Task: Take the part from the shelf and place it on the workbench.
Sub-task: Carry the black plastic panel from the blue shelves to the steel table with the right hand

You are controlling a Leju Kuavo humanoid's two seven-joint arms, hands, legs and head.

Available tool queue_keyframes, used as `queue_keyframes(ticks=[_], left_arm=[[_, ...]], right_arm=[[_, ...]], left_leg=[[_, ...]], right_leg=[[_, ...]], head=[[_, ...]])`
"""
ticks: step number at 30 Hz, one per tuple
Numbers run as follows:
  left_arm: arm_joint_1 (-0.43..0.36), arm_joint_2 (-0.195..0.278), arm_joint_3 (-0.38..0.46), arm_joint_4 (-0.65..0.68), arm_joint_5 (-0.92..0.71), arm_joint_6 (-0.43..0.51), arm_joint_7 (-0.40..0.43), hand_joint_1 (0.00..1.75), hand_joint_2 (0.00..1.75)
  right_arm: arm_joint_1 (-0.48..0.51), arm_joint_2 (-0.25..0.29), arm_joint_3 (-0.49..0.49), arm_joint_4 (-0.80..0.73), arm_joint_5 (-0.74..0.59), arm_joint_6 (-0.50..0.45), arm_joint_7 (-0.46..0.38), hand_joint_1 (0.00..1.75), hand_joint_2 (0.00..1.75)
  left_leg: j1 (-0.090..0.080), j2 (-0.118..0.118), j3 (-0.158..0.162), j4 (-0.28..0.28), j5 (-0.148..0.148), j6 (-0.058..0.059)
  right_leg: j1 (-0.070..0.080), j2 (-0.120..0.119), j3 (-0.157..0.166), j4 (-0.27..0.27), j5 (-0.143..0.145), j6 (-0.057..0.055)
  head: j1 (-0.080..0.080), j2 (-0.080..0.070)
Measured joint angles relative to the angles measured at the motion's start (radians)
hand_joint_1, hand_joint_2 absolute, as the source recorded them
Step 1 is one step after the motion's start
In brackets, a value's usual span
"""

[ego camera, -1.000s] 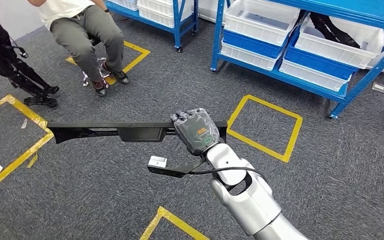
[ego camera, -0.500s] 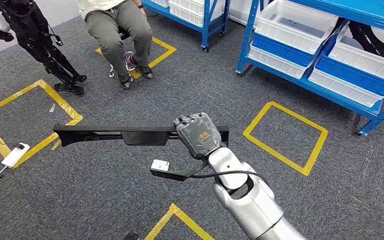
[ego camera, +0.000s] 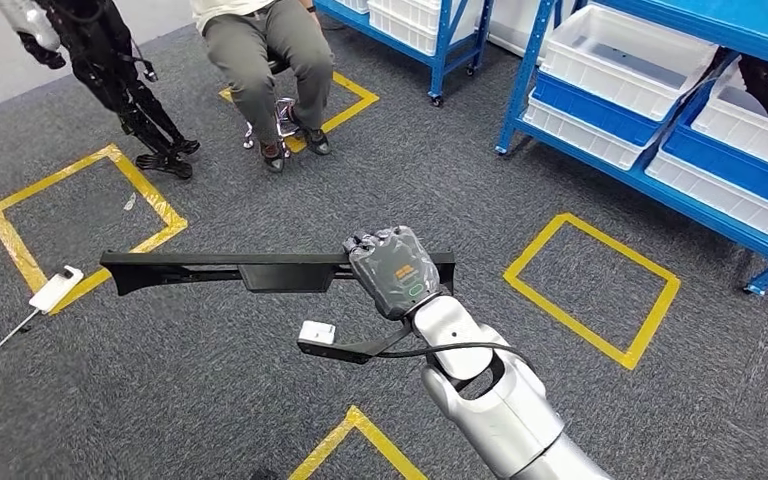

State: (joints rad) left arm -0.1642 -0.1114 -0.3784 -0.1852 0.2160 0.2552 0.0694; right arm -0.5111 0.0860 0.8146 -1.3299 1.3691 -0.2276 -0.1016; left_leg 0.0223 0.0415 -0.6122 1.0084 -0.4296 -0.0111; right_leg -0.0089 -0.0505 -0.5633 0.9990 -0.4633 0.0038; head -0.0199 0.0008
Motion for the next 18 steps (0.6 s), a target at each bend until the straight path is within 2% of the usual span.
queue_keyframes(ticks=[2,4,5,7,8,9,10,12,13,14,15,17,18], left_arm=[[0.002,0.0,0.0,-0.001,-0.001,-0.002,-0.003,0.0,1.75],[0.004,0.0,0.0,-0.001,0.001,0.003,-0.005,0.0,1.75],[0.004,-0.001,0.001,-0.001,0.001,0.006,-0.006,0.0,1.75],[0.005,-0.001,0.001,-0.001,0.001,0.008,-0.005,0.0,1.75],[0.007,-0.001,0.001,-0.001,0.0,0.009,-0.004,0.0,1.75],[0.009,-0.001,0.001,-0.001,0.001,0.009,-0.004,0.0,1.75],[0.011,-0.001,0.001,-0.001,0.001,0.009,-0.004,0.0,1.75],[0.012,-0.001,0.001,-0.001,0.0,0.007,-0.004,0.0,1.75],[0.013,-0.002,0.001,-0.001,0.0,0.009,-0.004,0.0,1.75],[0.013,-0.002,0.001,-0.001,0.0,0.011,-0.004,0.0,1.75],[0.014,-0.003,0.001,-0.001,0.001,0.012,-0.004,0.0,1.75],[0.017,-0.003,0.001,-0.001,0.001,0.015,-0.005,0.0,1.75],[0.019,-0.002,0.001,-0.001,0.001,0.015,-0.005,0.0,1.75]], right_arm=[[-0.001,0.0,0.002,0.0,-0.002,0.0,0.0,1.71,1.75],[-0.002,0.0,0.005,0.0,-0.004,-0.001,0.0,1.71,1.75],[-0.002,-0.001,0.007,0.0,-0.005,-0.001,0.0,1.71,1.75],[-0.002,-0.004,0.009,0.0,-0.007,-0.002,0.0,1.71,1.75],[-0.001,-0.006,0.011,0.0,-0.008,-0.002,0.0,1.71,1.75],[0.0,-0.008,0.012,0.0,-0.009,-0.002,0.0,1.71,1.75],[0.0,-0.009,0.014,0.0,-0.01,-0.002,0.0,1.71,1.75],[0.0,-0.01,0.016,0.0,-0.011,-0.002,-0.001,1.71,1.75],[0.0,-0.01,0.018,0.0,-0.011,-0.002,-0.001,1.71,1.75],[-0.001,-0.009,0.019,0.0,-0.012,-0.002,-0.001,1.71,1.75],[-0.001,-0.009,0.02,0.0,-0.012,-0.001,-0.001,1.71,1.75],[-0.002,-0.008,0.021,0.0,-0.012,-0.001,-0.001,1.71,1.75],[-0.003,-0.006,0.021,0.0,-0.012,-0.001,-0.001,1.71,1.75]], left_leg=[[-0.005,-0.016,-0.002,-0.004,0.004,0.014],[-0.006,-0.029,0.001,-0.009,0.009,0.031],[-0.005,-0.036,0.003,-0.012,0.011,0.039],[-0.006,-0.05,0.002,-0.011,0.011,0.048],[-0.006,-0.058,0.002,-0.011,0.011,0.049],[-0.006,-0.067,0.002,-0.011,0.011,0.049],[-0.006,-0.077,0.003,-0.011,0.011,0.048],[-0.005,-0.095,0.005,-0.009,0.01,0.046],[-0.007,-0.103,0.004,-0.007,0.009,0.042],[-0.009,-0.11,0.002,-0.006,0.009,0.038],[-0.01,-0.115,0.0,-0.006,0.009,0.032],[-0.008,-0.123,-0.002,-0.007,0.01,0.019],[-0.006,-0.118,-0.005,-0.003,0.006,0.013]], right_leg=[[0.003,-0.011,0.0,0.001,-0.004,0.011],[0.0,0.002,-0.014,0.036,-0.025,0.017],[-0.002,0.016,-0.037,0.084,-0.049,0.015],[-0.004,0.038,-0.104,0.225,-0.106,0.009],[-0.004,0.043,-0.135,0.284,-0.124,0.01],[-0.004,0.045,-0.149,0.309,-0.126,0.015],[-0.004,0.047,-0.143,0.29,-0.111,0.022],[-0.008,0.061,-0.081,0.156,-0.051,0.037],[-0.01,0.072,-0.047,0.087,-0.025,0.04],[-0.011,0.081,-0.026,0.041,-0.009,0.038],[-0.011,0.088,-0.015,0.019,-0.002,0.033],[-0.01,0.08,-0.013,0.014,0.001,0.018],[-0.012,0.076,-0.011,0.011,0.003,0.01]], head=[[0.003,0.0],[0.004,0.0],[0.005,0.0],[0.006,0.0],[0.006,0.0],[0.007,0.0],[0.007,0.0],[0.007,0.0],[0.008,0.0],[0.007,0.0],[0.007,0.0],[0.006,0.0],[0.006,0.0]])
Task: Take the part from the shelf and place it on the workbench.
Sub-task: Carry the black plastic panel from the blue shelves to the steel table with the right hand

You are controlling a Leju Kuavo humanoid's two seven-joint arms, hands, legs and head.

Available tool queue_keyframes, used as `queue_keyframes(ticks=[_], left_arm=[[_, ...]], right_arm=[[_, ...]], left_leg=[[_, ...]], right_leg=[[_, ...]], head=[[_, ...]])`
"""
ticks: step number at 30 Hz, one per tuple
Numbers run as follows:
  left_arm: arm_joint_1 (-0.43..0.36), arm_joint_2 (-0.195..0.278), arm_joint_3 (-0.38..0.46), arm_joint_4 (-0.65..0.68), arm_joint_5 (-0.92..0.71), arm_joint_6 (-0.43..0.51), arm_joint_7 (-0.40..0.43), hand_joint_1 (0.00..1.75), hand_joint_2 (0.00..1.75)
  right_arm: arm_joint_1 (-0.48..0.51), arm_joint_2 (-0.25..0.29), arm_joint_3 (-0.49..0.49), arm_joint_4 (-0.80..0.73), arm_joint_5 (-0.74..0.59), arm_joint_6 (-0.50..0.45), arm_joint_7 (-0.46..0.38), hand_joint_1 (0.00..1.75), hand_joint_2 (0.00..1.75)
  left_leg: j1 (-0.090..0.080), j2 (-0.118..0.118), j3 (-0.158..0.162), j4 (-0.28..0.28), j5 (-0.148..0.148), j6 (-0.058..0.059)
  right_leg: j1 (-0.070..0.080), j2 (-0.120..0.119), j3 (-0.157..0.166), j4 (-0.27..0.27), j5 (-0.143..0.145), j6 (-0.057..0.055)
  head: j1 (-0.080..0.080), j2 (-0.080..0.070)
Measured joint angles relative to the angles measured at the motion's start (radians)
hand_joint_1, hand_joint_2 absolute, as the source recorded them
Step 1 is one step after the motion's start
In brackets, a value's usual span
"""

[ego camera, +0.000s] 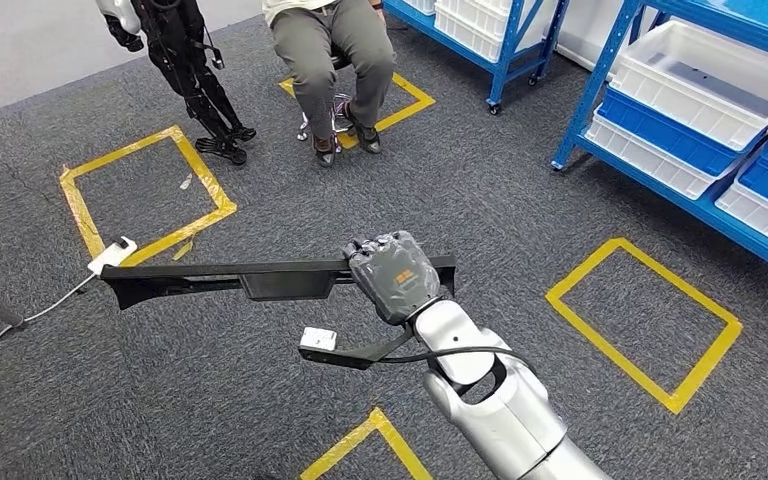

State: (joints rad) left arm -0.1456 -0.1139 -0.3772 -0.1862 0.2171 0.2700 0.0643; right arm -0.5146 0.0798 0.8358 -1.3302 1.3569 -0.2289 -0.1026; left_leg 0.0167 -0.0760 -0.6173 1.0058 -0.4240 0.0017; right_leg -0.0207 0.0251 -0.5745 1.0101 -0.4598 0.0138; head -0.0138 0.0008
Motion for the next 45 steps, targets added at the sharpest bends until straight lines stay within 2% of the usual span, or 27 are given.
queue_keyframes(ticks=[1,3,5,6,7,8,10,11,12,14,16,18,20,21,22,24,26,27,30,32,35,37,38,40,42,43,45], left_arm=[[0.001,0.0,0.0,0.0,0.0,0.0,-0.001,0.0,1.75],[0.001,-0.001,0.0,0.0,0.0,-0.002,-0.004,0.0,1.75],[0.001,-0.001,0.001,0.0,-0.001,-0.004,-0.008,0.0,1.75],[0.0,-0.001,0.002,0.0,-0.001,-0.004,-0.01,0.0,1.75],[0.0,-0.001,0.003,-0.001,-0.002,-0.002,-0.012,0.0,1.75],[0.0,-0.001,0.005,-0.001,-0.002,0.0,-0.013,0.0,1.75],[0.001,-0.001,0.008,-0.001,-0.001,0.009,-0.013,0.0,1.75],[0.001,-0.001,0.009,-0.001,0.0,0.012,-0.014,0.0,1.75],[0.001,-0.001,0.011,-0.001,0.002,0.015,-0.016,0.0,1.75],[0.002,-0.001,0.015,-0.001,0.008,0.009,-0.024,0.0,1.75],[0.005,0.007,0.018,-0.001,0.015,-0.034,-0.03,0.0,1.75],[0.01,0.037,0.022,0.0,0.022,-0.106,-0.038,0.0,1.75],[0.02,0.077,0.03,0.002,0.029,-0.161,-0.048,0.0,1.75],[0.026,0.095,0.033,0.003,0.032,-0.174,-0.052,0.0,1.75],[0.03,0.109,0.037,0.004,0.033,-0.181,-0.055,0.0,1.75],[0.037,0.131,0.042,0.006,0.035,-0.18,-0.057,0.0,1.75],[0.04,0.143,0.045,0.007,0.041,-0.166,-0.056,0.0,1.75],[0.043,0.148,0.049,0.008,0.046,-0.161,-0.058,0.0,1.75],[0.058,0.159,0.06,0.01,0.056,-0.159,-0.064,0.0,1.75],[0.065,0.164,0.064,0.011,0.057,-0.16,-0.066,0.0,1.75],[0.066,0.168,0.069,0.011,0.065,-0.166,-0.071,0.0,1.75],[0.067,0.168,0.072,0.011,0.069,-0.172,-0.072,0.0,1.75],[0.068,0.169,0.074,0.011,0.07,-0.174,-0.072,0.0,1.75],[0.069,0.17,0.077,0.011,0.073,-0.174,-0.071,0.0,1.75],[0.068,0.173,0.082,0.011,0.076,-0.173,-0.07,0.0,1.75],[0.068,0.174,0.084,0.011,0.077,-0.171,-0.069,0.0,1.75],[0.068,0.175,0.087,0.012,0.078,-0.167,-0.068,0.0,1.75]], right_arm=[[-0.001,0.002,0.0,0.0,0.0,0.0,0.0,1.71,1.75],[-0.003,0.005,0.0,0.0,-0.001,0.0,0.0,1.71,1.75],[-0.003,0.006,0.0,0.0,-0.002,0.001,-0.002,1.71,1.75],[-0.003,0.006,0.001,0.0,-0.002,0.002,-0.003,1.71,1.75],[-0.003,0.006,0.002,0.0,-0.003,0.002,-0.005,1.71,1.75],[-0.003,0.006,0.003,0.0,-0.003,0.002,-0.006,1.71,1.75],[-0.003,0.008,0.007,0.0,-0.004,0.003,-0.006,1.71,1.75],[-0.004,0.008,0.008,0.0,-0.004,0.003,-0.006,1.71,1.75],[-0.005,0.008,0.008,0.0,-0.004,0.003,-0.006,1.71,1.75],[-0.006,0.008,0.01,0.0,-0.004,0.003,-0.006,1.71,1.75],[-0.007,0.006,0.011,-0.004,-0.004,0.005,-0.006,1.71,1.75],[-0.005,-0.003,0.012,-0.018,-0.005,0.017,-0.006,1.71,1.75],[0.0,-0.02,0.012,-0.035,-0.006,0.032,-0.006,1.71,1.75],[0.005,-0.028,0.012,-0.042,-0.006,0.036,-0.006,1.71,1.75],[0.008,-0.035,0.011,-0.047,-0.006,0.038,-0.006,1.71,1.75],[0.012,-0.044,0.011,-0.056,-0.006,0.039,-0.006,1.71,1.75],[0.012,-0.048,0.012,-0.061,-0.006,0.04,-0.007,1.71,1.75],[0.012,-0.048,0.012,-0.063,-0.006,0.04,-0.008,1.71,1.75],[0.011,-0.047,0.013,-0.065,-0.007,0.042,-0.014,1.71,1.75],[0.011,-0.044,0.013,-0.066,-0.007,0.043,-0.017,1.71,1.75],[0.011,-0.042,0.013,-0.067,-0.01,0.043,-0.022,1.71,1.75],[0.011,-0.042,0.013,-0.067,-0.014,0.044,-0.025,1.71,1.75],[0.011,-0.041,0.014,-0.067,-0.015,0.045,-0.027,1.71,1.75],[0.01,-0.036,0.015,-0.067,-0.017,0.047,-0.032,1.71,1.75],[0.007,-0.032,0.016,-0.067,-0.019,0.048,-0.036,1.71,1.75],[0.006,-0.03,0.017,-0.067,-0.02,0.049,-0.038,1.71,1.75],[0.005,-0.027,0.019,-0.067,-0.022,0.052,-0.041,1.71,1.75]], left_leg=[[0.001,0.012,-0.008,0.019,-0.013,-0.005],[0.003,0.047,-0.054,0.116,-0.069,-0.013],[0.005,0.065,-0.119,0.247,-0.123,-0.02],[0.006,0.069,-0.136,0.281,-0.129,-0.022],[0.006,0.073,-0.134,0.276,-0.115,-0.023],[0.006,0.078,-0.111,0.23,-0.085,-0.021],[0.003,0.103,-0.038,0.089,-0.022,-0.014],[-0.001,0.113,-0.013,0.04,-0.006,-0.009],[-0.004,0.119,-0.001,0.013,-0.001,-0.004],[-0.01,0.108,-0.001,0.004,-0.002,0.006],[-0.007,0.094,0.003,-0.004,0.005,0.021],[-0.002,0.081,0.007,-0.011,0.01,0.032],[-0.001,0.066,0.006,-0.011,0.01,0.035],[-0.001,0.058,0.006,-0.011,0.01,0.035],[0.0,0.049,0.006,-0.01,0.01,0.035],[0.001,0.031,0.008,-0.008,0.009,0.031],[-0.001,0.016,0.007,-0.004,0.006,0.02],[-0.002,0.01,0.005,-0.002,0.006,0.013],[0.005,0.005,0.0,-0.002,0.006,-0.005],[0.009,0.028,-0.017,0.036,-0.02,-0.013],[0.01,0.066,-0.104,0.221,-0.112,-0.021],[0.01,0.072,-0.142,0.296,-0.13,-0.021],[0.01,0.073,-0.131,0.275,-0.111,-0.017],[0.004,0.092,-0.061,0.141,-0.049,-0.003],[-0.008,0.117,-0.007,0.036,-0.016,0.011],[-0.013,0.123,0.001,0.017,-0.014,0.016],[-0.016,0.108,0.002,0.009,-0.01,0.022]], right_leg=[[-0.003,-0.006,0.002,-0.003,0.002,-0.009],[-0.004,-0.019,0.006,-0.006,0.002,-0.024],[0.001,-0.034,0.007,-0.005,0.0,-0.031],[0.002,-0.041,0.007,-0.005,-0.001,-0.032],[0.003,-0.048,0.009,-0.005,-0.002,-0.033],[0.004,-0.054,0.011,-0.005,-0.004,-0.033],[0.009,-0.063,0.016,-0.004,-0.009,-0.029],[0.013,-0.067,0.016,-0.003,-0.011,-0.026],[0.017,-0.072,0.016,-0.003,-0.013,-0.022],[0.02,-0.086,0.017,-0.006,-0.015,-0.015],[0.019,-0.08,0.01,0.012,-0.029,-0.009],[0.016,-0.052,-0.032,0.105,-0.077,-0.012],[0.012,-0.034,-0.1,0.245,-0.132,-0.017],[0.01,-0.032,-0.123,0.288,-0.143,-0.013],[0.008,-0.031,-0.128,0.293,-0.137,-0.006],[-0.001,-0.025,-0.083,0.19,-0.085,0.014],[-0.009,-0.008,-0.023,0.061,-0.035,0.023],[-0.009,-0.002,-0.007,0.027,-0.023,0.021],[-0.005,-0.007,0.0,0.015,-0.013,-0.001],[-0.006,-0.016,0.003,0.013,-0.01,-0.016],[0.003,-0.035,0.003,0.012,-0.011,-0.032],[0.01,-0.049,0.003,0.012,-0.013,-0.036],[0.013,-0.055,0.004,0.012,-0.014,-0.036],[0.018,-0.065,0.007,0.012,-0.015,-0.038],[0.025,-0.074,0.006,0.012,-0.017,-0.037],[0.027,-0.08,0.006,0.012,-0.018,-0.035],[0.029,-0.091,0.006,0.01,-0.021,-0.027]], head=[[-0.002,0.0],[-0.004,0.0],[-0.005,0.0],[-0.005,0.0],[-0.006,0.0],[-0.005,0.0],[-0.006,0.0],[-0.005,0.0],[-0.005,0.0],[-0.004,0.0],[-0.003,0.0],[-0.001,0.0],[0.002,0.0],[0.002,0.0],[0.003,0.0],[0.003,0.0],[0.003,0.0],[0.003,0.0],[0.002,0.0],[0.0,0.0],[-0.002,0.0],[-0.002,0.0],[-0.002,0.0],[-0.002,0.0],[-0.002,0.0],[-0.002,0.0],[-0.003,0.0]])
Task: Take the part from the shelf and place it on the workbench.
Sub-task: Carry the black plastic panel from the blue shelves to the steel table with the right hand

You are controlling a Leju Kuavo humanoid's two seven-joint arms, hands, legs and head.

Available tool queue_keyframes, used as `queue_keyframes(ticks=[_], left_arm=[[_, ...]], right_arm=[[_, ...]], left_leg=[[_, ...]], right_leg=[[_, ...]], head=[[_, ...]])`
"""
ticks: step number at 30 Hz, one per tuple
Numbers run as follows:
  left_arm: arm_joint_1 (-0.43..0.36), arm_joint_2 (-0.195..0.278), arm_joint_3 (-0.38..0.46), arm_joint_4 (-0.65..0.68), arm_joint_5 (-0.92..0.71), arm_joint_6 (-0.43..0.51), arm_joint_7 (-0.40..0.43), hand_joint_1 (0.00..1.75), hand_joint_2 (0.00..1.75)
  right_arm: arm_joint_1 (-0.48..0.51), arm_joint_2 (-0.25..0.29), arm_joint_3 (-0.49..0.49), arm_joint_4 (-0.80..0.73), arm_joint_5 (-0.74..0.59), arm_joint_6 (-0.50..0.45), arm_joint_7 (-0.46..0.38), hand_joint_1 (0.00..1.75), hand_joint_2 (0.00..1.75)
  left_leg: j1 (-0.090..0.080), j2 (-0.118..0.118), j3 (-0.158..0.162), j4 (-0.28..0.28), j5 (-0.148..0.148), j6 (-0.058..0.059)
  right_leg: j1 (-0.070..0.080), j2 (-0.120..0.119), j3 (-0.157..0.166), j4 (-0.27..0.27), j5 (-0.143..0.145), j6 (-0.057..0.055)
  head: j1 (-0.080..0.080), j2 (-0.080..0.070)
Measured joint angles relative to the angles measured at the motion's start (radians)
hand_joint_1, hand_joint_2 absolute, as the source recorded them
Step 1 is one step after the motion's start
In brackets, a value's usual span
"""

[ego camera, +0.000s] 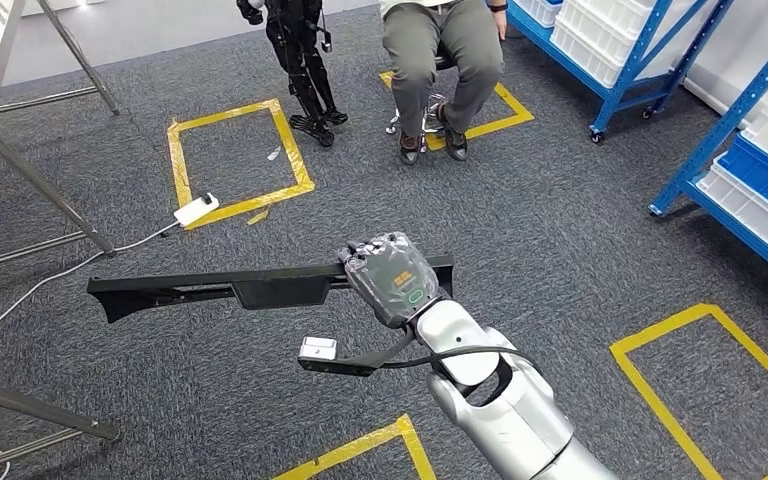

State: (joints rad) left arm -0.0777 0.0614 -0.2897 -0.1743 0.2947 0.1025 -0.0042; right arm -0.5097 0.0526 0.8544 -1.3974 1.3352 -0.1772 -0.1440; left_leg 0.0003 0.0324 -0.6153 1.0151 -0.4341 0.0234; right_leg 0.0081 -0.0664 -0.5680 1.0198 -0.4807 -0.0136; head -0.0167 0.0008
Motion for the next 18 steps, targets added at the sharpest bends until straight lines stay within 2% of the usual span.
queue_keyframes(ticks=[2,3,5,6,7,8,9,10,11,12,13,15,17,18], left_arm=[[0.001,0.001,0.002,0.0,0.001,0.002,0.001,0.0,1.75],[0.0,0.001,0.002,0.0,0.002,0.002,0.001,0.0,1.75],[0.0,0.001,0.003,0.0,0.004,0.002,0.002,0.0,1.75],[0.0,0.001,0.003,0.0,0.005,0.002,0.002,0.0,1.75],[0.001,0.001,0.003,0.001,0.006,0.002,0.002,0.0,1.75],[0.002,0.001,0.003,0.001,0.007,0.002,0.002,0.0,1.75],[0.002,0.001,0.003,0.001,0.008,0.002,0.002,0.0,1.75],[0.003,0.001,0.003,0.001,0.008,0.002,0.002,0.0,1.75],[0.002,0.001,0.003,0.001,0.008,0.002,0.003,0.0,1.75],[0.003,0.002,0.003,0.001,0.009,0.002,0.003,0.0,1.75],[0.004,0.002,0.003,0.001,0.009,0.002,0.003,0.0,1.75],[0.007,0.003,0.003,0.002,0.009,0.001,0.003,0.0,1.75],[0.01,0.003,0.003,0.003,0.009,0.001,0.003,0.0,1.75],[0.009,0.003,0.003,0.004,0.009,0.001,0.003,0.0,1.75]], right_arm=[[-0.001,0.002,0.002,0.0,-0.001,0.001,-0.002,1.71,1.75],[-0.001,0.002,0.004,0.0,-0.002,0.001,-0.002,1.71,1.75],[0.0,-0.002,0.007,0.0,-0.004,0.001,-0.004,1.71,1.75],[0.003,-0.004,0.008,0.001,-0.004,0.002,-0.004,1.71,1.75],[0.005,-0.007,0.009,0.001,-0.004,0.002,-0.004,1.71,1.75],[0.006,-0.009,0.01,0.001,-0.004,0.002,-0.005,1.71,1.75],[0.007,-0.01,0.012,0.001,-0.004,0.002,-0.006,1.71,1.75],[0.007,-0.011,0.013,0.001,-0.004,0.002,-0.008,1.71,1.75],[0.006,-0.011,0.015,0.001,-0.004,0.002,-0.009,1.71,1.75],[0.006,-0.011,0.016,0.001,-0.004,0.002,-0.01,1.71,1.75],[0.006,-0.01,0.017,0.001,-0.004,0.002,-0.011,1.71,1.75],[0.005,-0.008,0.017,0.001,-0.004,0.002,-0.013,1.71,1.75],[0.004,-0.004,0.018,0.001,-0.003,0.002,-0.013,1.71,1.75],[0.003,-0.002,0.018,0.001,-0.003,0.002,-0.014,1.71,1.75]], left_leg=[[0.005,-0.012,0.008,-0.014,0.009,0.009],[0.008,-0.019,0.013,-0.021,0.013,0.014],[0.01,-0.034,0.013,-0.023,0.015,0.019],[0.01,-0.044,0.012,-0.023,0.015,0.019],[0.011,-0.053,0.012,-0.022,0.015,0.018],[0.011,-0.062,0.012,-0.021,0.015,0.017],[0.012,-0.071,0.013,-0.02,0.015,0.015],[0.014,-0.08,0.013,-0.019,0.014,0.011],[0.014,-0.088,0.012,-0.015,0.012,0.005],[0.013,-0.095,0.01,-0.013,0.011,-0.002],[0.014,-0.099,0.008,-0.011,0.011,-0.01],[0.017,-0.104,0.005,-0.012,0.013,-0.021],[0.023,-0.085,-0.005,0.007,-0.001,-0.03],[0.024,-0.069,-0.022,0.045,-0.023,-0.034]], right_leg=[[0.0,0.011,-0.01,0.026,-0.018,0.006],[-0.001,0.026,-0.027,0.066,-0.039,0.006],[-0.009,0.055,-0.087,0.197,-0.094,0.004],[-0.012,0.06,-0.116,0.255,-0.113,0.007],[-0.016,0.062,-0.132,0.284,-0.118,0.013],[-0.021,0.062,-0.13,0.274,-0.107,0.023],[-0.026,0.064,-0.106,0.222,-0.081,0.035],[-0.033,0.069,-0.072,0.148,-0.05,0.046],[-0.037,0.076,-0.04,0.081,-0.024,0.053],[-0.04,0.082,-0.017,0.033,-0.006,0.054],[-0.039,0.085,-0.007,0.011,0.002,0.05],[-0.035,0.081,-0.006,0.008,0.006,0.036],[-0.036,0.075,-0.005,0.005,0.01,0.023],[-0.036,0.071,-0.003,0.004,0.011,0.014]], head=[[0.001,0.0],[0.004,0.0],[0.007,0.0],[0.009,0.0],[0.009,0.0],[0.009,0.0],[0.009,0.0],[0.009,0.0],[0.009,0.0],[0.008,0.0],[0.008,0.0],[0.006,0.0],[0.004,0.0],[0.003,0.0]])
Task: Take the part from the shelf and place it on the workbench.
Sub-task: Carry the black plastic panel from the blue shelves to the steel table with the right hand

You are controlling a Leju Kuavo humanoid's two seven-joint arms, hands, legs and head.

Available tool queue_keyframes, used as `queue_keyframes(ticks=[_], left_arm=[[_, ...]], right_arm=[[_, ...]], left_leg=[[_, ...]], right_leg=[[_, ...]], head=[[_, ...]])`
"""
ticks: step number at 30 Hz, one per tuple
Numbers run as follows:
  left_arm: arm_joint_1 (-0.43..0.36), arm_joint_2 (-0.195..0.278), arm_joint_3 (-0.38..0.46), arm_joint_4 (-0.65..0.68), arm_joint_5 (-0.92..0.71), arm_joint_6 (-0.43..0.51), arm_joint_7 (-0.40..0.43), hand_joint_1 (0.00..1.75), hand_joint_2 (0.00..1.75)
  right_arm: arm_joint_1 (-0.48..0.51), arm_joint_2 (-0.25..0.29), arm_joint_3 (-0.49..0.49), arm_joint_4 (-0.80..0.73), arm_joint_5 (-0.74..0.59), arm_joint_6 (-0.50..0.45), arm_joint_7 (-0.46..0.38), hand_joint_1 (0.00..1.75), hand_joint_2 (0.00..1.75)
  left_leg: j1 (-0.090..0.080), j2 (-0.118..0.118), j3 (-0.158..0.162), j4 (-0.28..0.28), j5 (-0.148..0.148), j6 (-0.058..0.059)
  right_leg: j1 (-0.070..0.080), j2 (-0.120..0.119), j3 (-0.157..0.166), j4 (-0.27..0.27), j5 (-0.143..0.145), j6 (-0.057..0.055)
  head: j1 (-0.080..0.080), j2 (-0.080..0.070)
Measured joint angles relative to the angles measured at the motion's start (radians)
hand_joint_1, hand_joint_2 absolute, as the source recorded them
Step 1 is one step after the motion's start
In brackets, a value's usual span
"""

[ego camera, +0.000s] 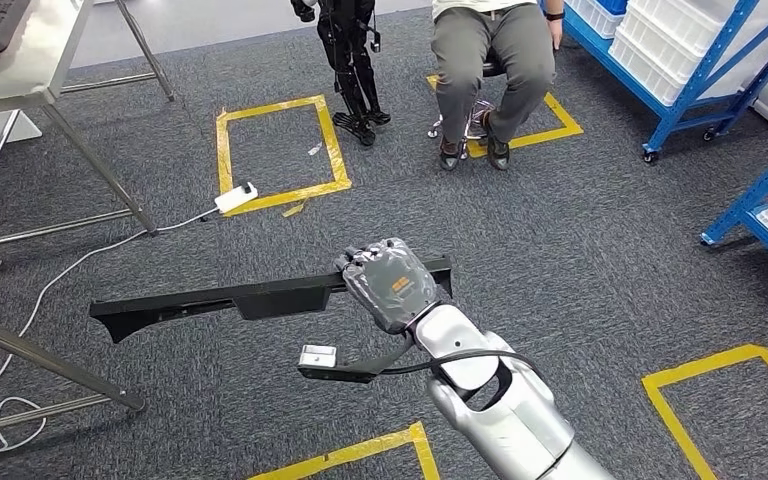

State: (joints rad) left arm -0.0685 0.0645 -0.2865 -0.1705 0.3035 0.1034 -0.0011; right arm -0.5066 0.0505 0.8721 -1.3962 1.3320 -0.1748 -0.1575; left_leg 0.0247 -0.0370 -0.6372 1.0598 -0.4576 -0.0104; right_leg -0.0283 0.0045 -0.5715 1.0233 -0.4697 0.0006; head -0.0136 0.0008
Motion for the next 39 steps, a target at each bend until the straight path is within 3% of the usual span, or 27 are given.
queue_keyframes(ticks=[3,4,5,6,8,10,13,15,18,19,20,21,23,25,28,30,33,35,36,39], left_arm=[[-0.002,0.0,0.0,0.0,0.0,0.0,0.0,0.0,1.75],[-0.001,0.0,0.0,0.0,0.0,0.0,0.0,0.0,1.75],[-0.001,0.0,0.0,0.0,-0.001,-0.001,0.0,0.0,1.75],[-0.001,0.0,0.0,0.0,-0.001,-0.001,0.0,0.0,1.75],[-0.002,0.0,0.0,0.0,-0.001,-0.001,0.0,0.0,1.75],[-0.004,0.0,0.0,0.0,-0.001,-0.001,0.0,0.0,1.75],[-0.004,0.0,0.0,0.0,-0.001,0.0,0.0,0.0,1.75],[-0.004,0.0,0.0,0.0,-0.002,-0.001,0.0,0.0,1.75],[-0.006,-0.001,0.0,0.0,-0.006,0.0,0.0,0.0,1.75],[-0.005,-0.001,0.0,0.0,-0.006,0.0,0.0,0.0,1.75],[-0.005,-0.001,0.0,0.0,-0.006,0.001,0.0,0.0,1.75],[-0.004,-0.001,0.0,0.0,-0.006,0.001,0.0,0.0,1.75],[-0.004,-0.002,0.0,0.0,-0.006,0.0,0.0,0.0,1.75],[-0.004,-0.003,0.0,0.0,-0.006,0.001,0.001,0.0,1.75],[0.001,-0.003,0.0,0.001,-0.006,0.001,0.004,0.0,1.75],[0.002,-0.003,-0.001,0.001,-0.006,0.001,0.007,0.0,1.75],[0.001,-0.005,-0.001,0.002,-0.006,0.0,0.01,0.0,1.75],[0.001,-0.005,-0.001,0.002,-0.006,0.0,0.012,0.0,1.75],[0.002,-0.005,-0.001,0.002,-0.007,-0.001,0.013,0.0,1.75],[0.0,-0.005,-0.001,0.002,-0.008,0.0,0.015,0.0,1.75]], right_arm=[[0.001,0.002,0.0,0.0,0.0,0.001,-0.001,1.71,1.75],[0.002,0.002,0.0,0.0,0.0,0.001,-0.001,1.71,1.75],[0.002,0.002,0.001,0.0,0.0,0.001,-0.002,1.71,1.75],[0.002,0.002,0.001,0.0,0.0,0.001,-0.002,1.71,1.75],[0.002,0.004,0.002,0.0,0.0,0.001,-0.003,1.71,1.75],[0.0,0.005,0.002,0.0,0.0,0.001,-0.003,1.71,1.75],[-0.004,0.005,0.003,0.0,0.0,0.001,-0.003,1.71,1.75],[-0.008,0.004,0.004,0.0,0.0,0.001,-0.004,1.71,1.75],[-0.006,-0.002,0.004,0.002,0.0,0.001,-0.004,1.71,1.75],[-0.004,-0.005,0.004,0.003,0.0,0.001,-0.004,1.71,1.75],[-0.002,-0.008,0.004,0.004,0.001,0.001,-0.004,1.71,1.75],[-0.002,-0.009,0.004,0.004,0.001,0.001,-0.005,1.71,1.75],[-0.003,-0.011,0.005,0.005,0.001,0.001,-0.005,1.71,1.75],[-0.004,-0.011,0.005,0.005,0.001,0.001,-0.005,1.71,1.75],[-0.004,-0.01,0.004,0.004,0.002,0.001,-0.005,1.71,1.75],[-0.006,-0.008,0.004,0.004,0.005,0.001,-0.004,1.71,1.75],[-0.012,-0.009,-0.003,0.004,0.01,0.001,-0.001,1.71,1.75],[-0.02,-0.012,-0.014,0.003,0.017,0.003,0.002,1.71,1.75],[-0.028,-0.013,-0.02,0.001,0.02,0.007,0.003,1.71,1.75],[-0.064,-0.015,-0.039,-0.004,0.022,0.02,0.003,1.71,1.75]], left_leg=[[0.002,0.03,-0.097,0.199,-0.093,-0.008],[0.002,0.031,-0.118,0.241,-0.103,-0.008],[0.002,0.033,-0.121,0.244,-0.094,-0.007],[0.002,0.036,-0.101,0.205,-0.067,-0.005],[-0.002,0.06,-0.027,0.063,-0.005,0.002],[-0.01,0.08,0.018,-0.026,0.021,0.01],[-0.018,0.064,0.019,-0.042,0.025,0.022],[-0.016,0.052,0.024,-0.051,0.032,0.035],[-0.015,0.031,0.026,-0.054,0.035,0.046],[-0.015,0.022,0.025,-0.054,0.035,0.047],[-0.015,0.013,0.025,-0.053,0.035,0.047],[-0.015,0.004,0.026,-0.053,0.035,0.046],[-0.015,-0.012,0.027,-0.05,0.034,0.043],[-0.018,-0.025,0.023,-0.046,0.032,0.033],[-0.012,-0.032,0.016,-0.044,0.033,0.015],[-0.006,-0.01,0.004,-0.015,0.012,0.005],[-0.003,0.027,-0.079,0.159,-0.076,-0.007],[-0.002,0.032,-0.121,0.242,-0.097,-0.009],[-0.002,0.034,-0.115,0.226,-0.08,-0.008],[-0.006,0.059,-0.016,0.038,0.006,0.003]], right_leg=[[0.008,-0.018,0.0,-0.001,-0.003,-0.015],[0.01,-0.024,0.001,0.0,-0.003,-0.016],[0.012,-0.03,0.001,0.0,-0.004,-0.017],[0.013,-0.035,0.002,0.0,-0.004,-0.017],[0.017,-0.044,0.004,0.0,-0.006,-0.016],[0.024,-0.052,0.003,0.001,-0.009,-0.012],[0.024,-0.064,0.0,0.003,-0.013,0.001],[0.023,-0.047,-0.017,0.041,-0.036,0.005],[0.019,-0.015,-0.104,0.22,-0.109,-0.004],[0.018,-0.012,-0.13,0.269,-0.122,-0.003],[0.017,-0.011,-0.141,0.284,-0.12,0.002],[0.016,-0.01,-0.131,0.258,-0.102,0.011],[0.01,0.003,-0.071,0.127,-0.046,0.026],[0.005,0.018,-0.026,0.029,-0.009,0.027],[0.007,0.015,-0.017,0.011,0.002,0.011],[0.005,0.007,-0.013,0.006,0.006,-0.002],[0.011,-0.01,-0.01,0.004,0.005,-0.018],[0.016,-0.022,-0.01,0.004,0.004,-0.02],[0.017,-0.028,-0.01,0.004,0.003,-0.02],[0.023,-0.039,-0.008,0.005,0.002,-0.018]], head=[[-0.002,0.0],[-0.002,0.0],[-0.002,0.0],[-0.002,0.0],[-0.002,0.0],[-0.001,0.0],[0.0,0.0],[0.001,0.0],[0.004,0.0],[0.004,0.0],[0.004,0.0],[0.005,0.0],[0.005,0.0],[0.004,0.0],[0.004,0.0],[0.002,0.0],[-0.001,0.0],[0.0,0.0],[0.0,0.0],[0.0,0.0]])
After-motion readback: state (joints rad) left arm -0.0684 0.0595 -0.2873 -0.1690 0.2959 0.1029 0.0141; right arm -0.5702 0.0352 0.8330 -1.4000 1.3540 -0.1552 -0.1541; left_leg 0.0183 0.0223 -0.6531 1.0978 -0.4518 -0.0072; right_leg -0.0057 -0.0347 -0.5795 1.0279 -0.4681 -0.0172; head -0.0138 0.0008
